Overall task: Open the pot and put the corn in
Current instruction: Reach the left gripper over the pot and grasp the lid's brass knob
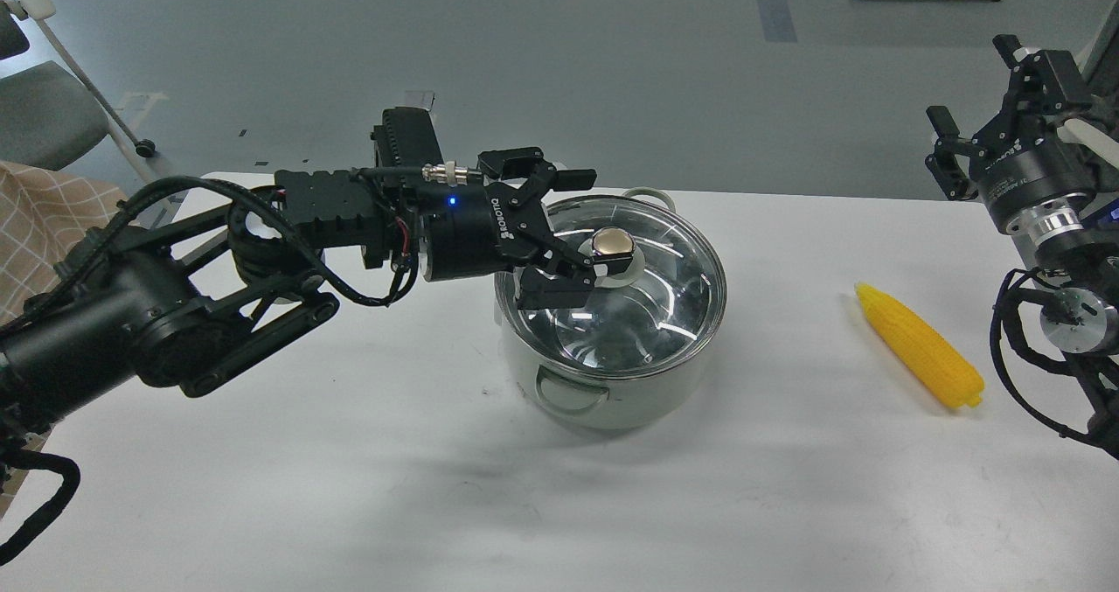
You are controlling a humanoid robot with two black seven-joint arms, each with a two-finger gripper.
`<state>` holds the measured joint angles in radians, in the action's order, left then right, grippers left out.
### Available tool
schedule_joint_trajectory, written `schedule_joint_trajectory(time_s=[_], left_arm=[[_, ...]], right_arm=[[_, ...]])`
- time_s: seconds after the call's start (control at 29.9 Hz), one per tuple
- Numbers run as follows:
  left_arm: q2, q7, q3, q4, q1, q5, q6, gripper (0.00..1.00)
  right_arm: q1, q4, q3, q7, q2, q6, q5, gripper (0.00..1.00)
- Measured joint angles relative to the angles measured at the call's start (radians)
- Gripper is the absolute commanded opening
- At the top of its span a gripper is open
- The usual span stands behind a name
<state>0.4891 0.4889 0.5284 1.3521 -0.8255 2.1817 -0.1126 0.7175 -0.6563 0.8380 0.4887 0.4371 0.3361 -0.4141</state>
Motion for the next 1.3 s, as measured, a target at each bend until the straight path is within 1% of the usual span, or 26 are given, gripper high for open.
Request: schedule_joint_trajectory(time_s=[0.2, 0.27, 0.64, 0.74, 0.84, 0.87, 0.9, 0.97, 1.04, 1.1, 1.17, 1.2, 1.3], left_arm=[[-0.081, -0.001, -0.003, -0.130, -0.004, 0.000, 0.001, 0.99], [-0.099, -0.001, -0.004, -0.155, -0.004, 0.000, 0.001, 0.99], [-0.116, 0.000, -0.012, -0.172, 0.017, 0.000, 0.001, 0.98], [-0.119, -0.001, -0.023, -0.181, 0.020, 0.000, 0.002, 0.96], [-0.131, 0.000, -0.029, -0.189, 0.020, 0.000, 0.003, 0.88], [-0.134, 0.000, -0.029, -0.192, 0.020, 0.000, 0.003, 0.76], [-0.135, 0.000, -0.030, -0.194, 0.020, 0.000, 0.003, 0.68], [-0.136, 0.000, -0.030, -0.196, 0.019, 0.000, 0.004, 0.41], [-0.136, 0.000, -0.030, -0.197, 0.019, 0.000, 0.004, 0.29], [-0.136, 0.000, -0.030, -0.197, 0.019, 0.000, 0.004, 0.20], [-0.136, 0.000, -0.030, -0.197, 0.017, 0.000, 0.004, 0.03], [-0.136, 0.000, -0.030, -0.197, 0.016, 0.000, 0.004, 0.00], [-0.137, 0.000, -0.030, -0.197, 0.011, 0.000, 0.004, 0.00]], right_arm=[[-0.005, -0.001, 0.000, 0.000, -0.004, 0.000, 0.000, 1.00], [-0.006, -0.001, 0.000, 0.000, -0.001, 0.000, 0.000, 1.00], [-0.015, -0.002, 0.000, 0.000, 0.002, 0.000, 0.000, 1.00], [-0.016, -0.002, 0.000, 0.000, 0.002, 0.000, 0.000, 1.00], [-0.017, -0.002, 0.000, 0.000, 0.002, 0.000, 0.000, 1.00], [-0.018, -0.002, 0.000, 0.000, 0.002, 0.000, 0.000, 1.00], [-0.018, -0.002, 0.000, 0.000, 0.002, 0.000, 0.000, 1.00], [-0.019, -0.002, 0.000, 0.000, 0.003, 0.000, 0.000, 1.00], [-0.021, -0.002, 0.000, 0.000, 0.003, 0.000, 0.000, 1.00], [-0.023, -0.003, 0.000, 0.000, 0.003, 0.000, 0.000, 1.00], [-0.025, -0.004, 0.000, 0.000, 0.003, 0.000, 0.000, 1.00], [-0.025, -0.005, 0.000, 0.000, 0.003, 0.000, 0.000, 1.00], [-0.026, -0.007, 0.001, 0.000, 0.003, 0.000, 0.000, 1.00]])
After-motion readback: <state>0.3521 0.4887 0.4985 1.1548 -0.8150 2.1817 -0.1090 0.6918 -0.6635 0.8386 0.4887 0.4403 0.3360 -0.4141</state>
